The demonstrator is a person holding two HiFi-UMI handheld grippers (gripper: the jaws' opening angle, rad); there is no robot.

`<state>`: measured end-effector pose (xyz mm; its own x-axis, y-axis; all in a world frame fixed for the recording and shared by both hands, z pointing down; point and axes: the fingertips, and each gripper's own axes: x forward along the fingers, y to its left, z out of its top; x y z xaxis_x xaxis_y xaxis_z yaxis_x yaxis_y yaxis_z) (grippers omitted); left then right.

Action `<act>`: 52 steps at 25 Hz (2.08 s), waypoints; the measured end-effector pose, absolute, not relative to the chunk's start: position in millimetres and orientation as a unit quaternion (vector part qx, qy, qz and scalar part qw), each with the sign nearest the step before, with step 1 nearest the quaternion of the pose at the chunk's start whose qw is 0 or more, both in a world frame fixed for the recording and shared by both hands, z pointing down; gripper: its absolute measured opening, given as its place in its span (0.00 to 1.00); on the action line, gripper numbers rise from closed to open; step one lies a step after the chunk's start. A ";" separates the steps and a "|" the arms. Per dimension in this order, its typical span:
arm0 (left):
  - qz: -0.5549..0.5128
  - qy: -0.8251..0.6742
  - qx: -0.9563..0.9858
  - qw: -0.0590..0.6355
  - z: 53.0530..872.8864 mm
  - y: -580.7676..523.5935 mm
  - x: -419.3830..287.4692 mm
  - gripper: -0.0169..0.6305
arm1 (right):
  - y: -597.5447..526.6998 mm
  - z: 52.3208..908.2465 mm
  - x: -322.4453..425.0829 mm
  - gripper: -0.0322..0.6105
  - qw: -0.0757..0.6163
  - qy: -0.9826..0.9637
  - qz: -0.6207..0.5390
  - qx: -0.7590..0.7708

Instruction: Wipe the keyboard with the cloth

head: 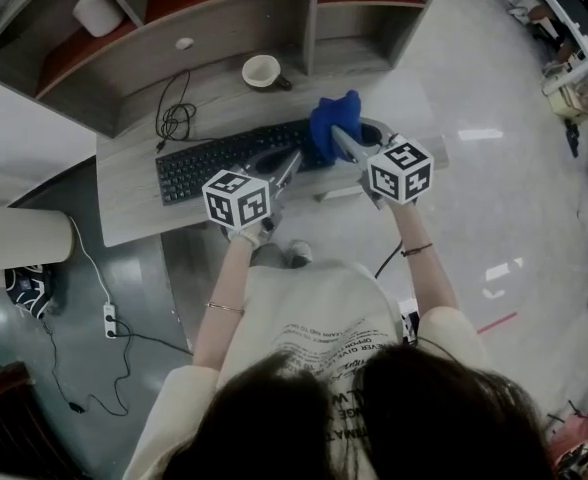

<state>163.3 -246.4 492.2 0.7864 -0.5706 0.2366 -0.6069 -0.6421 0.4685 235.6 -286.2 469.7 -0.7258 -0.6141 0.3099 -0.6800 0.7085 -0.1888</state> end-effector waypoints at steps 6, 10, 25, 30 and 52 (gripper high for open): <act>0.031 -0.315 0.902 0.294 503.5 -251.0 167.7 0.02 | -291.2 485.2 245.9 0.14 0.143 -0.907 0.143 0.369; 0.036 -0.311 0.899 0.306 510.4 -250.6 167.2 0.02 | -289.2 499.4 247.8 0.14 0.159 -0.901 0.153 0.373; 0.038 -0.323 0.887 0.327 524.5 -262.0 139.5 0.02 | -298.0 522.2 222.4 0.14 0.168 -0.900 0.181 0.360; 0.043 -0.326 0.883 0.334 531.4 -262.8 136.2 0.02 | -297.8 525.1 212.4 0.14 0.165 -0.901 0.189 0.354; 0.052 -0.322 0.879 0.349 542.3 -256.3 91.7 0.02 | -296.6 539.4 175.7 0.14 0.161 -0.888 0.225 0.366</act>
